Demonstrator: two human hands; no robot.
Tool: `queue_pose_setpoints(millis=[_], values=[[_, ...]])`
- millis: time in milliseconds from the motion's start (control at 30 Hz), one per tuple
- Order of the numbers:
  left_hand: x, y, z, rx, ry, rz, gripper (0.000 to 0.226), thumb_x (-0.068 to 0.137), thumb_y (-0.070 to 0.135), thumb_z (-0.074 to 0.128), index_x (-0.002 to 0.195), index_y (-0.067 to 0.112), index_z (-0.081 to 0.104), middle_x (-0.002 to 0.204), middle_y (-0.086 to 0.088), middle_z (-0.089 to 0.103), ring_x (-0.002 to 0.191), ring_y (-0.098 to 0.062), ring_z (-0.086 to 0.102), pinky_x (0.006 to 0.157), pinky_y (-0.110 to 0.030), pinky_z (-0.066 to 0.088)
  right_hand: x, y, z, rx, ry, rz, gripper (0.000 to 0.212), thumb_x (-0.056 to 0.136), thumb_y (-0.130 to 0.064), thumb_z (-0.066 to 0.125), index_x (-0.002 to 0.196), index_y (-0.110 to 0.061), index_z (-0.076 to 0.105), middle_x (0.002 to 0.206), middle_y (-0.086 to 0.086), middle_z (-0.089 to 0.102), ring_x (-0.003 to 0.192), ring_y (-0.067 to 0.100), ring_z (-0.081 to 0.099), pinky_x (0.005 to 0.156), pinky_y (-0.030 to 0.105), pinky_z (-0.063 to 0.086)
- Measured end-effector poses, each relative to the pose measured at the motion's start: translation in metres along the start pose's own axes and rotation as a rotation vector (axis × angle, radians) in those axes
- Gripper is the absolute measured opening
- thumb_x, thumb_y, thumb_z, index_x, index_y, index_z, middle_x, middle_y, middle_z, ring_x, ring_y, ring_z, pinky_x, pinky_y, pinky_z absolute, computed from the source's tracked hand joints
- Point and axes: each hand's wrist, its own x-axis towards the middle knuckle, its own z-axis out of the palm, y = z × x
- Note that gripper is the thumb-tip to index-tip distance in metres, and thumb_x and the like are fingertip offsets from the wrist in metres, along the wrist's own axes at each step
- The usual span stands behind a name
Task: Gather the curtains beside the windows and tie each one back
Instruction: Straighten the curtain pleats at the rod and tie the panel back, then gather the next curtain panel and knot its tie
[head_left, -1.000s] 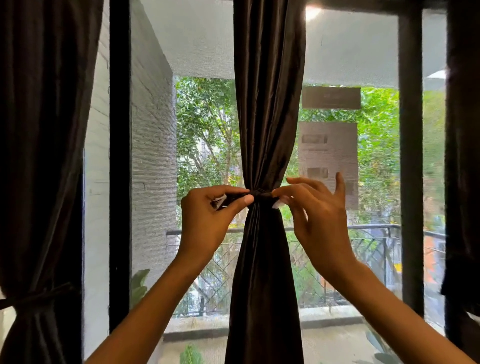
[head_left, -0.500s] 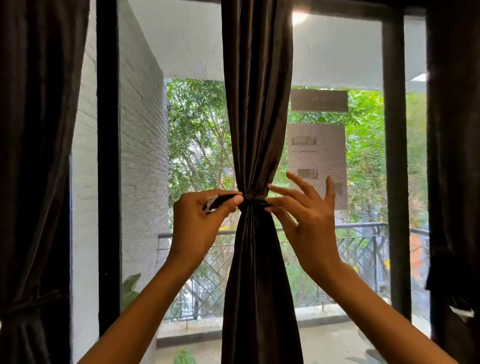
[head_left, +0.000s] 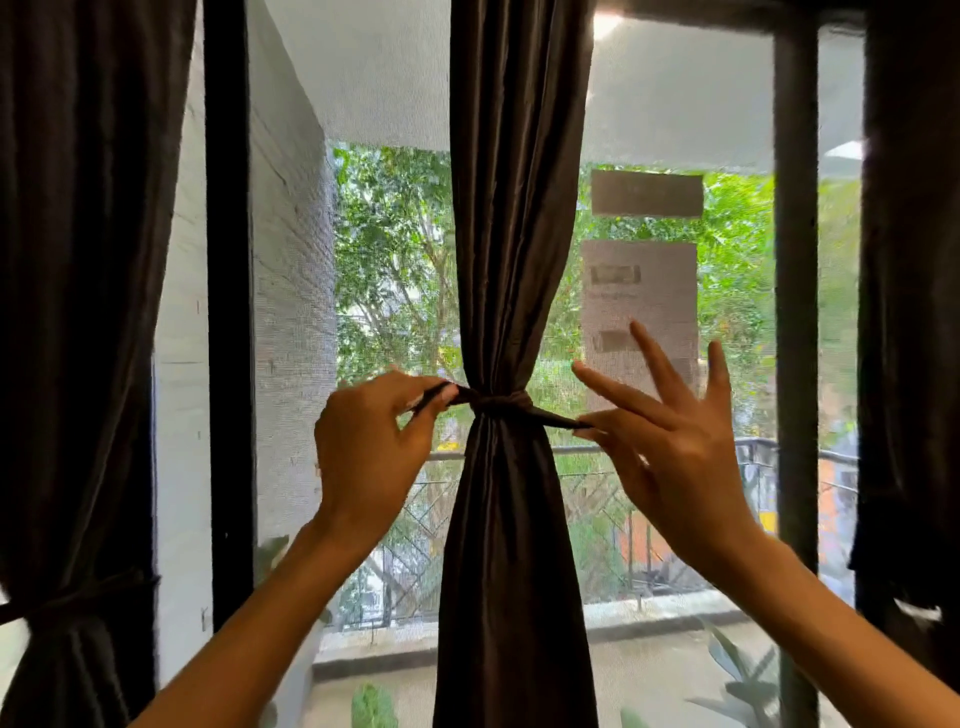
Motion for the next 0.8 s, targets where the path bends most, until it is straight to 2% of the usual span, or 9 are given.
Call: queue_pose_setpoints(millis=[67, 133, 200, 267, 333, 433, 600, 800], values=[[-0.001, 0.004, 0.001, 0.034, -0.017, 0.086, 0.014, 0.085, 0.024, 0.065, 0.093, 0.019, 0.075, 0.082, 0.006, 0.071, 0.071, -0.011, 0.066, 0.057, -0.034, 0.052, -0.001, 0.002, 0.004, 0.046, 0.001, 0.08, 0.024, 0.09, -0.026, 0.054, 0.082, -0.015, 0.073, 0.128, -0.005, 0.059, 0.135, 0.031, 0.039, 0.109, 0.065, 0.018], [-0.001, 0.008, 0.005, 0.069, -0.029, 0.153, 0.017, 0.084, 0.016, 0.063, 0.098, 0.016, 0.073, 0.09, 0.005, 0.071, 0.077, -0.013, 0.067, 0.063, -0.028, 0.05, 0.0, 0.005, 0.01, 0.077, 0.014, 0.146, 0.024, 0.089, -0.028, 0.053, 0.085, -0.015, 0.073, 0.131, -0.004, 0.056, 0.136, 0.025, 0.038, 0.111, 0.058, 0.022], [0.0, 0.014, 0.01, 0.097, -0.007, 0.21, 0.028, 0.081, 0.005, 0.062, 0.106, 0.016, 0.071, 0.098, 0.003, 0.07, 0.087, -0.014, 0.066, 0.068, -0.027, 0.051, -0.002, 0.008, 0.014, 0.059, 0.024, 0.163, 0.02, 0.089, -0.02, 0.054, 0.094, -0.015, 0.072, 0.137, 0.0, 0.051, 0.137, 0.025, 0.035, 0.113, 0.052, 0.022], [0.002, 0.023, 0.018, 0.07, 0.018, 0.278, 0.044, 0.077, -0.004, 0.059, 0.114, 0.016, 0.068, 0.108, 0.001, 0.068, 0.098, -0.015, 0.063, 0.079, -0.028, 0.051, -0.005, 0.013, 0.014, 0.025, 0.02, 0.172, 0.027, 0.085, -0.008, 0.055, 0.108, -0.014, 0.068, 0.143, 0.005, 0.047, 0.139, 0.026, 0.033, 0.114, 0.05, 0.021], [0.004, 0.034, 0.029, 0.029, 0.025, 0.356, 0.048, 0.076, -0.005, 0.057, 0.12, 0.013, 0.065, 0.116, -0.002, 0.066, 0.106, -0.019, 0.062, 0.089, -0.033, 0.05, -0.008, 0.018, 0.009, -0.012, 0.015, 0.215, 0.039, 0.082, -0.003, 0.055, 0.119, -0.014, 0.064, 0.146, 0.006, 0.044, 0.139, 0.026, 0.033, 0.113, 0.05, 0.022], [0.008, 0.056, 0.055, 0.028, 0.032, 0.437, 0.045, 0.079, -0.002, 0.059, 0.123, 0.008, 0.062, 0.123, -0.007, 0.064, 0.113, -0.024, 0.06, 0.097, -0.04, 0.048, -0.01, 0.034, -0.007, -0.094, 0.033, 0.294, 0.038, 0.091, -0.014, 0.048, 0.127, -0.013, 0.059, 0.147, 0.006, 0.042, 0.14, 0.024, 0.032, 0.114, 0.048, 0.022], [0.022, 0.1, 0.106, 0.0, 0.009, 0.424, 0.04, 0.084, 0.006, 0.049, 0.123, 0.004, 0.059, 0.125, -0.012, 0.061, 0.117, -0.029, 0.056, 0.106, -0.043, 0.034, -0.006, 0.094, -0.049, -0.284, 0.038, 0.336, 0.038, 0.094, -0.025, 0.044, 0.125, -0.008, 0.059, 0.143, 0.011, 0.047, 0.134, 0.028, 0.041, 0.108, 0.049, 0.029], [0.042, 0.166, 0.173, -0.016, -0.072, 0.326, 0.04, 0.087, 0.015, 0.039, 0.117, 0.002, 0.061, 0.122, -0.016, 0.062, 0.112, -0.033, 0.058, 0.103, -0.04, 0.038, -0.009, 0.191, -0.127, -0.452, 0.151, 0.492, 0.041, 0.095, -0.033, 0.041, 0.123, -0.007, 0.056, 0.141, 0.012, 0.049, 0.132, 0.03, 0.043, 0.105, 0.059, 0.027]])
